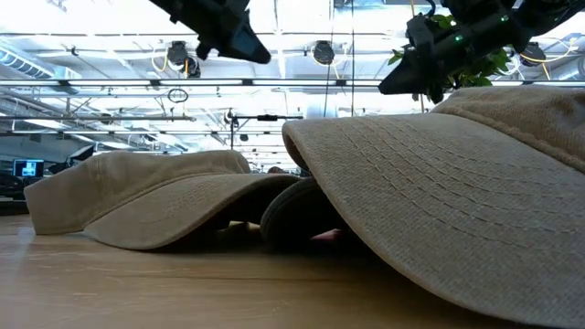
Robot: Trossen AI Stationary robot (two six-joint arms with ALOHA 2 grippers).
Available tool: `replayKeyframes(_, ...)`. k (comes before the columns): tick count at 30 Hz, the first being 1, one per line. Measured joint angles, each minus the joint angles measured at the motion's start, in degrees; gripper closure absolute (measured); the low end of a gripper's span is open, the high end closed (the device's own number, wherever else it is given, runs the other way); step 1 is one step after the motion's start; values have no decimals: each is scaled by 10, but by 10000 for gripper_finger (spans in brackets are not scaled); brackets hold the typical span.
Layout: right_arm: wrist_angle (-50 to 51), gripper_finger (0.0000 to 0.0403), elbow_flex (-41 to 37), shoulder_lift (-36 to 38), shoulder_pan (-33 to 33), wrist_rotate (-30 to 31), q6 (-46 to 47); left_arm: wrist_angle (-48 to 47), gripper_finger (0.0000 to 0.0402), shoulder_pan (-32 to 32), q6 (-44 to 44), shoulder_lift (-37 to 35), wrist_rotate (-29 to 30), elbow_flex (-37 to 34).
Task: Pick & Place hat
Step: Put the brown cap into the red bin
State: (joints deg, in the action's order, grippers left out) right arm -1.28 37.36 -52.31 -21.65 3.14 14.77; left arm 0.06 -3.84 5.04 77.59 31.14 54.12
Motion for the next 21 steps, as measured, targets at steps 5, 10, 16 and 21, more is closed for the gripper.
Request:
replayKeyframes(5, 32, 386, 0, 0, 0, -94, 10, -25, 399, -43, 123, 39, -1, 0)
replayKeyframes(10, 85, 401, 0, 0, 16, -137, 9, -108, 399, -61, 189, 45, -40, -1)
replayKeyframes(16, 126, 403, 0, 0, 96, -66, 25, -205, 399, -61, 162, 45, -115, -1)
replayKeyframes(21, 136, 403, 0, -16, 185, 65, 86, -197, 399, -50, 149, 25, -142, -39)
